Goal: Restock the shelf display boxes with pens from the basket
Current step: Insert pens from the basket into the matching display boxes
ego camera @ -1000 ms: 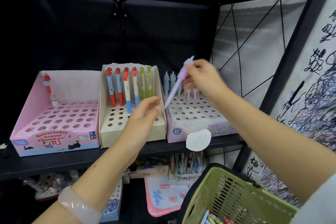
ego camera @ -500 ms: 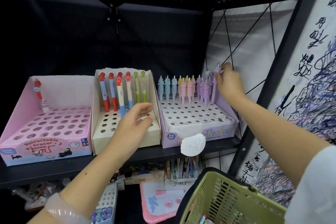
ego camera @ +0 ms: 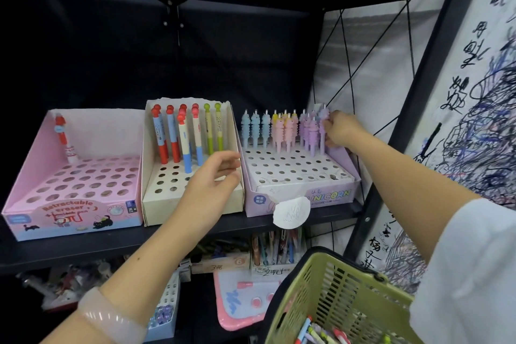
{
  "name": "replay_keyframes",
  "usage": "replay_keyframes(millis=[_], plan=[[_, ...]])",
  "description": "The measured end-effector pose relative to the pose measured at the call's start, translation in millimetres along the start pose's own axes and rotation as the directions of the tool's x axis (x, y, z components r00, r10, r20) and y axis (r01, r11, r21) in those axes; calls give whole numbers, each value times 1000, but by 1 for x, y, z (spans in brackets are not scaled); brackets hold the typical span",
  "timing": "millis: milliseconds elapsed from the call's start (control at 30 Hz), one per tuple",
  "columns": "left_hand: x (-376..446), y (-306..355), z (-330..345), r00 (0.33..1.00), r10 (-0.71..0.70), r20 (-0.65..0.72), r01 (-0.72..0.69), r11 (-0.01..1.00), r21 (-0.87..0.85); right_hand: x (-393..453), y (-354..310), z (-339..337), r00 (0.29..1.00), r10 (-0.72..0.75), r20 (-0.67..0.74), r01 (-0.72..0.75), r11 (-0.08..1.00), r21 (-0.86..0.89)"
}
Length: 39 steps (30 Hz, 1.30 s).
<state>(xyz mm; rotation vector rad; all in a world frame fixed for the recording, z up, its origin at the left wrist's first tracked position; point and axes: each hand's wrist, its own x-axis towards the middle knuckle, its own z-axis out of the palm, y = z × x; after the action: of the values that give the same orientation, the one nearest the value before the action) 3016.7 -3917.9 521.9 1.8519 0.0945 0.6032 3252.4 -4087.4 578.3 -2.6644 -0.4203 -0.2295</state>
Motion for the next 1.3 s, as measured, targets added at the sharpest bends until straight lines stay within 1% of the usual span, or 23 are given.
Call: replay_keyframes(millis=[100,167,233,267,333,367,400,433,500,567,633,667,700,767,833,900,933,1033,1133,1200,1267,1300], plan=[[-7,7,3,1000,19,13,-19,1000,-2,-3,4,8,996,61,68,-55,995,-86],[-9,8,2,1000,28,8,-28,1000,1,-6,4,14,993,95,72,-85,988,-132],[-10,8,2,1000,30,9,-30,1000,6,-9,2,15,993,85,76,-72,984,-160],[-10,8,3,1000,28,10,-28,1000,9,-12,2,14,995,75,61,-65,986,-152],[-12,7,5,1000,25,12,-25,1000,11,-20,1,8,999,39,-29,-41,996,-80],[-13,7,7,1000,23,17,-23,1000,8,-27,0,4,997,3,-74,-6,999,-38],[-15,7,10,999,22,25,-22,1000,5,-37,-2,-1,996,-48,-80,49,999,4],[-17,6,13,999,22,37,-22,1000,2,-50,-3,-5,992,-118,-47,121,991,54],[-25,2,23,997,9,74,-7,1000,-22,-84,-4,-9,966,-252,60,233,946,226],[-40,-6,36,991,-22,131,28,999,-42,-122,4,-6,925,-342,168,261,890,373],[-58,-19,53,980,-54,193,61,998,-29,-157,22,9,874,-383,298,236,872,429],[-69,-28,62,973,-75,219,78,997,-7,-173,35,21,842,-385,377,218,883,415],[-80,-38,70,966,-92,240,88,996,25,-188,50,36,806,-380,455,224,906,360],[-101,-56,86,949,-108,296,87,993,83,-215,85,74,727,-318,608,270,947,172],[-120,-72,97,911,-128,391,64,983,175,-239,119,116,639,-197,744,277,961,17],[-134,-86,103,868,-143,476,12,963,268,-260,148,154,577,-50,815,229,968,-103],[-138,-92,105,852,-139,504,-26,952,306,-268,159,168,568,25,823,206,963,-172],[-142,-100,107,841,-110,530,-94,934,344,-284,184,204,609,169,775,200,912,-357],[-141,-99,106,868,-97,488,-63,951,302,-290,187,230,606,262,751,135,897,-421],[-141,-98,106,882,-97,462,-38,961,274,-293,182,240,651,267,711,92,902,-423],[-142,-97,107,886,-97,454,-28,965,259,-297,178,248,708,247,662,6,935,-355],[-143,-98,107,886,-98,452,-21,968,251,-299,176,252,722,256,643,-46,945,-325]])
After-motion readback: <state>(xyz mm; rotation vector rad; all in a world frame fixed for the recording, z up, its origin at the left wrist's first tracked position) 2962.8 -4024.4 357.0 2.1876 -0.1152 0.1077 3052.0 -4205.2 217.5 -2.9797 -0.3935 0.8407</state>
